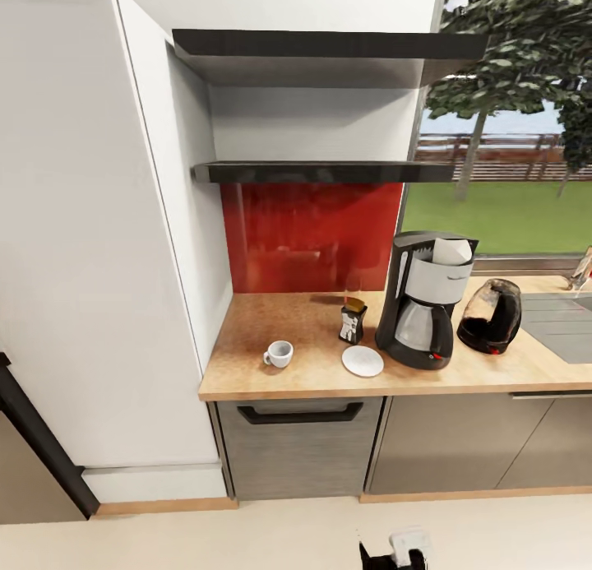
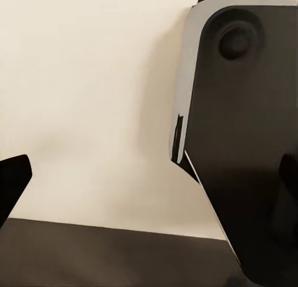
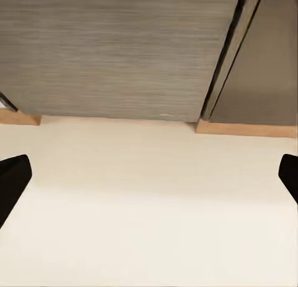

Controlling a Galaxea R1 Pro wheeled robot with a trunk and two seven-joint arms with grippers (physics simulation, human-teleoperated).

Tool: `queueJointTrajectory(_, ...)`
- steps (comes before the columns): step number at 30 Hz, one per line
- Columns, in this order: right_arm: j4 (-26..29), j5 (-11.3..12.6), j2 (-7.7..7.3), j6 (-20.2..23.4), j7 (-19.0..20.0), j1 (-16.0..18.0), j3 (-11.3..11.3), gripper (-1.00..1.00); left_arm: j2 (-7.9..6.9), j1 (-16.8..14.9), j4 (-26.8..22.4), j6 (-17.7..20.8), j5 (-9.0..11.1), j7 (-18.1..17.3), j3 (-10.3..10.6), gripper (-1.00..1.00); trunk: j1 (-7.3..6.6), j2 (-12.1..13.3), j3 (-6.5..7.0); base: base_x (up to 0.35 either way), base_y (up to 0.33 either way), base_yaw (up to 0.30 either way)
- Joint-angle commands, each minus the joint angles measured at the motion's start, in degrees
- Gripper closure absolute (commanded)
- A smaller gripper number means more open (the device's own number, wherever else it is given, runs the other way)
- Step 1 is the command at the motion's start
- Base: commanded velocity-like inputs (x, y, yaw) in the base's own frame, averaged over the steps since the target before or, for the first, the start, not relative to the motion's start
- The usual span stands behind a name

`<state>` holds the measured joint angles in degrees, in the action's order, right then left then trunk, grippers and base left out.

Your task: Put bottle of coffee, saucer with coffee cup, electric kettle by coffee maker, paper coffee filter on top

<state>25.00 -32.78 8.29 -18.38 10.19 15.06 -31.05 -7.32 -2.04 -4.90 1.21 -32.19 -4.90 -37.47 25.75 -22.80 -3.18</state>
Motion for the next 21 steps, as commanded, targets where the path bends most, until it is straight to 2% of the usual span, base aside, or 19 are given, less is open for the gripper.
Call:
queueJointTrajectory(1,0.99,-0.28,0.7,-1.79,0.43,0.06,-0.5,-1.0,-0.04,-0.04,-0.09,0.12,-0.42,-0.23,-0.49,-1.0,0.04,-0.13,-0.13,0.0,0.0,0.0)
queueJointTrajectory(4,2.57,-0.22,1.71,-4.72,0.44,0.2,-0.49,-1.0,-0.11,-0.06,-0.1,0.11,-0.42,-0.15,-0.5,-1.0,0.04,-0.13,-0.13,0.0,0.0,0.0)
queueJointTrajectory(6,3.42,-0.19,1.71,-6.03,0.45,1.19,-0.44,-1.0,-0.08,-0.06,-0.16,0.11,-0.42,-0.12,-0.5,-1.0,0.04,-0.13,-0.13,0.0,0.0,0.0)
queueJointTrajectory(7,4.25,-0.18,1.71,-6.39,0.45,3.85,-0.4,-1.0,-0.17,-0.1,-0.19,0.07,-0.42,-0.12,-0.52,-1.0,0.04,-0.13,-0.13,0.0,0.0,0.0)
queueJointTrajectory(9,4.41,-0.13,1.71,-6.45,0.45,5.61,-0.36,-1.0,-0.27,-0.13,-0.24,0.04,-0.42,-0.11,-0.56,-1.0,0.04,-0.13,-0.13,0.0,0.0,0.0)
queueJointTrajectory(10,4.5,-0.1,1.71,-6.48,0.45,8.43,-0.34,-1.0,-0.71,-0.27,-0.27,0.03,-0.42,-0.11,-0.69,-1.0,0.04,-0.13,-0.13,0.0,0.0,0.0)
queueJointTrajectory(11,4.54,-0.07,1.71,-6.49,0.45,9.67,-0.33,-1.0,-0.87,-0.37,-0.28,0.03,-0.42,-0.11,-0.73,-1.0,0.04,-0.13,-0.13,0.0,0.0,0.0)
queueJointTrajectory(13,4.57,1.81,1.71,-6.49,0.51,11.8,-0.33,-1.0,-0.91,-0.47,-0.28,0.09,-0.42,-0.11,-0.75,-1.0,0.04,-0.13,-0.13,-0.062,0.077,0.0)
queueJointTrajectory(14,4.54,4.39,1.71,-6.49,0.58,13.1,-0.29,-1.0,-0.92,-0.49,-0.28,0.1,-0.42,-0.11,-0.75,-1.0,0.04,-0.13,-0.13,-0.077,0.221,0.0)
queueJointTrajectory(15,4.54,5.78,1.71,-6.49,0.59,13.85,-0.27,-1.0,-0.93,-0.5,-0.28,0.07,-0.42,-0.11,-0.72,-1.0,0.04,-0.13,-0.13,-0.049,0.25,0.0)
queueJointTrajectory(18,4.53,8.17,1.71,-6.43,0.62,16.55,-0.18,-1.0,-0.94,-0.48,-0.28,0.02,-0.42,-0.11,-0.66,-1.0,0.04,-0.13,-0.13,-0.026,0.267,0.0)
queueJointTrajectory(21,4.54,8.81,1.71,-6.37,0.69,19.26,-0.16,-1.0,-1.0,-0.43,-0.28,-0.09,-0.42,-0.11,-0.58,-1.0,0.04,-0.13,-0.13,-0.006,0.159,0.0)
